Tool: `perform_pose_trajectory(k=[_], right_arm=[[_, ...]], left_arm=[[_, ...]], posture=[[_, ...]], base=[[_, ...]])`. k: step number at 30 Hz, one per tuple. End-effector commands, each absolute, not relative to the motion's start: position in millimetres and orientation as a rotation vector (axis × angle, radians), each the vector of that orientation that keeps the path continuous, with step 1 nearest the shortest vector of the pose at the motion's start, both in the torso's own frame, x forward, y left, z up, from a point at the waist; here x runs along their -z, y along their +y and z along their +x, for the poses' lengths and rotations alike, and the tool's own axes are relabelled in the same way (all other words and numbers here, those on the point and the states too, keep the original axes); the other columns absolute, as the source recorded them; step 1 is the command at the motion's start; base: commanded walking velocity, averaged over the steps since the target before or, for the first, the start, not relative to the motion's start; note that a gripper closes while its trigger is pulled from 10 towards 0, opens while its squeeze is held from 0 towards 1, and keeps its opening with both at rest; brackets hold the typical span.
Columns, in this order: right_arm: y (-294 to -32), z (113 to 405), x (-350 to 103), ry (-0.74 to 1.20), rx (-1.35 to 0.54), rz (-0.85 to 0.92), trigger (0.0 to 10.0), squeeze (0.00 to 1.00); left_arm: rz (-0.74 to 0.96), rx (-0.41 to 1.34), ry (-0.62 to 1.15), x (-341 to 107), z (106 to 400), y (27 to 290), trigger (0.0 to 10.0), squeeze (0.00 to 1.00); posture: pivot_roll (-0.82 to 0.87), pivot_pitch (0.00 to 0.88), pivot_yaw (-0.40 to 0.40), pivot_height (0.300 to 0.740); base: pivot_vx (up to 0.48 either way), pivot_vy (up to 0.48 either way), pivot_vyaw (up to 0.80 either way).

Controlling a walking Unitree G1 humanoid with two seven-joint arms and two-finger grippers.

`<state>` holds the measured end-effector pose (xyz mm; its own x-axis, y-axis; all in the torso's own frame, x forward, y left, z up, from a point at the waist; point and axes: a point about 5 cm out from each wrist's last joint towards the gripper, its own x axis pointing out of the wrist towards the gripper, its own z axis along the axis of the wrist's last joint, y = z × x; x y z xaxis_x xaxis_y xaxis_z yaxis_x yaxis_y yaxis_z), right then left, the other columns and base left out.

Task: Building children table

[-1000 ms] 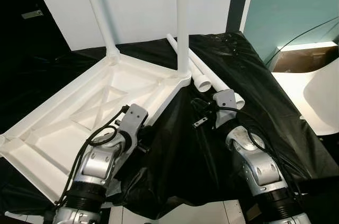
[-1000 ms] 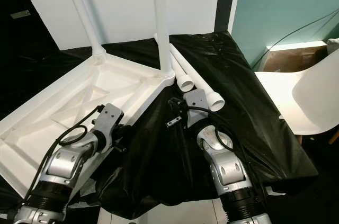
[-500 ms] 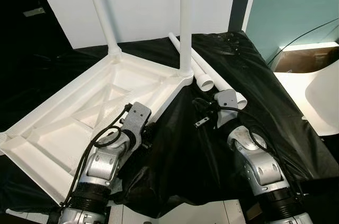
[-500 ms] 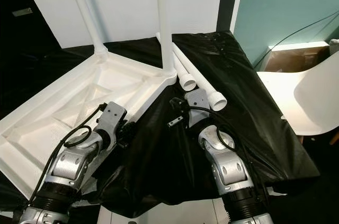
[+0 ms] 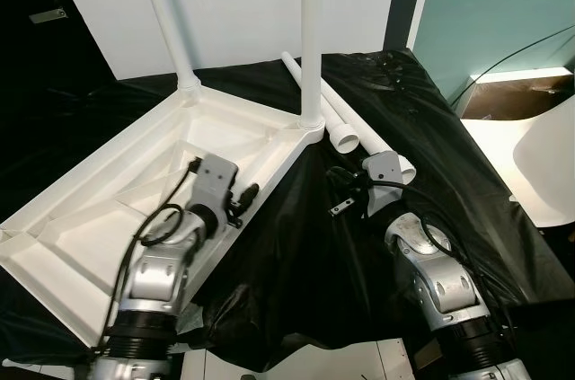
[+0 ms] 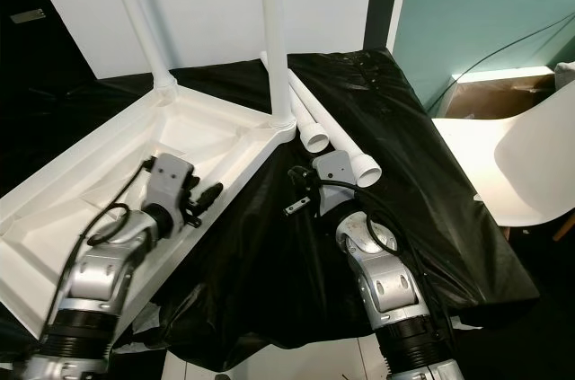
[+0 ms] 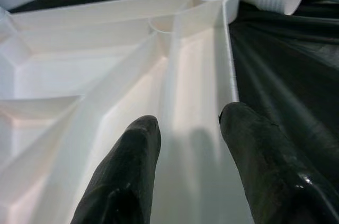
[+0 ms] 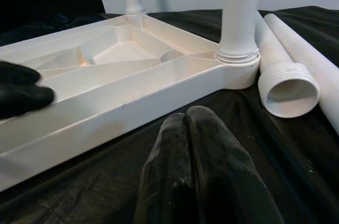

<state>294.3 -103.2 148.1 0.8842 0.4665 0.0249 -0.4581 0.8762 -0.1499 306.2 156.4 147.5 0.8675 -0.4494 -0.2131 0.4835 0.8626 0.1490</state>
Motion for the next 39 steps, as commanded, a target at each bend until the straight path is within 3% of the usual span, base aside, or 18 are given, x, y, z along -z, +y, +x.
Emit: perform_pose_trajectory(k=[1,4,11,23,24,32,39], right_arm=[[-102,294,-146,-0.053,-0.49,-0.143,10.0,0.0],[-102,294,-146,-0.052,-0.488,-0.144,10.0,0.0],[-101,295,-147,-0.057,-0.49,-0.142,10.0,0.0],[-101,295,-148,-0.058,-0.487,-0.141,10.0,0.0],[-101,295,-148,-0.058,-0.486,-0.141,10.0,0.0],[-101,296,-148,-0.06,-0.477,-0.137,10.0,0.0],[-101,295,-147,-0.058,-0.473,-0.133,10.0,0.0]], left_arm=[[0.198,0.493,0.177,-146,305,162,10.0,0.0],[0.285,0.399,0.252,-136,310,182,10.0,0.0],[0.406,0.288,0.423,-109,310,201,10.0,0.0],[0.376,0.343,0.51,-97,305,193,10.0,0.0],[0.354,0.369,0.522,-95,304,188,0.0,0.0],[0.176,0.296,0.509,-95,317,169,0.0,0.0],[0.162,0.175,0.509,-93,321,173,0.0,0.0]], posture=[[-0.04,0.0,0.061,0.74],[-0.04,0.0,0.061,0.74],[-0.05,0.0,0.063,0.74],[-0.04,0.0,0.061,0.74],[-0.04,0.0,0.061,0.74],[-0.05,0.0,0.067,0.74],[-0.05,0.0,0.068,0.74]], base=[[0.0,0.0,0.0],[0.0,0.0,0.0],[0.0,0.0,0.0],[0.0,0.0,0.0],[0.0,0.0,0.0],[0.0,0.0,0.0],[0.0,0.0,0.0]])
